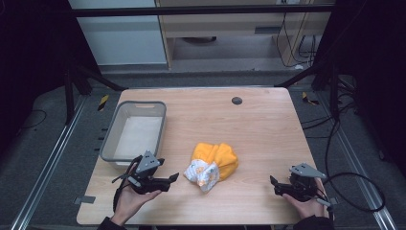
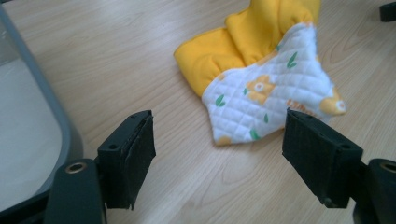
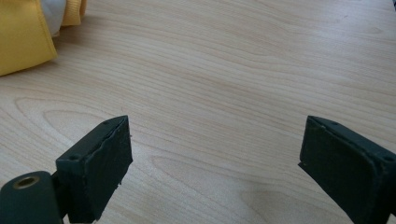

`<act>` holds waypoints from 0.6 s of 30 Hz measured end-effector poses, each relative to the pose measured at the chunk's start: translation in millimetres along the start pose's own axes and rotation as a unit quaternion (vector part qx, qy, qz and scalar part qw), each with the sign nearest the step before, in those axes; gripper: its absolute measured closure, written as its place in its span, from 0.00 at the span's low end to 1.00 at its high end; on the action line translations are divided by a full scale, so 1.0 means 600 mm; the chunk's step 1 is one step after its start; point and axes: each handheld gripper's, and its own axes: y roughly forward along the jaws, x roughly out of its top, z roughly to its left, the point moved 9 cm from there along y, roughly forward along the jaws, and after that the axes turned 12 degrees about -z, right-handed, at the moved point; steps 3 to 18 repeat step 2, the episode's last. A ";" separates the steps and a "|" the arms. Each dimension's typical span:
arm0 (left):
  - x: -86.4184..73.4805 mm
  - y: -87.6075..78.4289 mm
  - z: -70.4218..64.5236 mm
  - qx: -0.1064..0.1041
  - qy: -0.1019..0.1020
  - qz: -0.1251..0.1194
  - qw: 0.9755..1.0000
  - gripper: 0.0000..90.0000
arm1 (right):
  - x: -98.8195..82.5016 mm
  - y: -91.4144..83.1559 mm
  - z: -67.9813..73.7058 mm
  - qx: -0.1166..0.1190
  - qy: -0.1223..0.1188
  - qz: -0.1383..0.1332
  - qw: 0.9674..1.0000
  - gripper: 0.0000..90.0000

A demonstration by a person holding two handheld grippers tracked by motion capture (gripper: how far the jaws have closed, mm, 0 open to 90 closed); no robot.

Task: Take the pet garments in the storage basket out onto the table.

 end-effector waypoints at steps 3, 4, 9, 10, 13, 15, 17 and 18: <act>-0.012 -0.007 0.005 0.005 -0.002 0.001 1.000 0.28 | 0.000 -0.001 -0.001 -0.002 -0.001 -0.001 1.000 0.10; -0.012 -0.007 0.005 0.005 -0.002 0.001 1.000 0.28 | 0.000 -0.001 -0.001 -0.002 -0.001 -0.001 1.000 0.10; -0.012 -0.007 0.005 0.005 -0.002 0.001 1.000 0.28 | 0.000 -0.001 -0.001 -0.002 -0.001 -0.001 1.000 0.10; -0.012 -0.007 0.005 0.005 -0.002 0.001 1.000 0.28 | 0.000 -0.001 -0.001 -0.002 -0.001 -0.001 1.000 0.10; -0.012 -0.007 0.005 0.005 -0.002 0.001 1.000 0.28 | 0.000 -0.001 -0.001 -0.002 -0.001 -0.001 1.000 0.10; -0.012 -0.007 0.005 0.005 -0.002 0.001 1.000 0.28 | 0.000 -0.001 -0.001 -0.002 -0.001 -0.001 1.000 0.10; -0.012 -0.007 0.005 0.005 -0.002 0.001 1.000 0.28 | 0.000 -0.001 -0.001 -0.002 -0.001 -0.001 1.000 0.10; -0.012 -0.007 0.005 0.005 -0.002 0.001 1.000 0.28 | 0.000 -0.001 -0.001 -0.002 -0.001 -0.001 1.000 0.10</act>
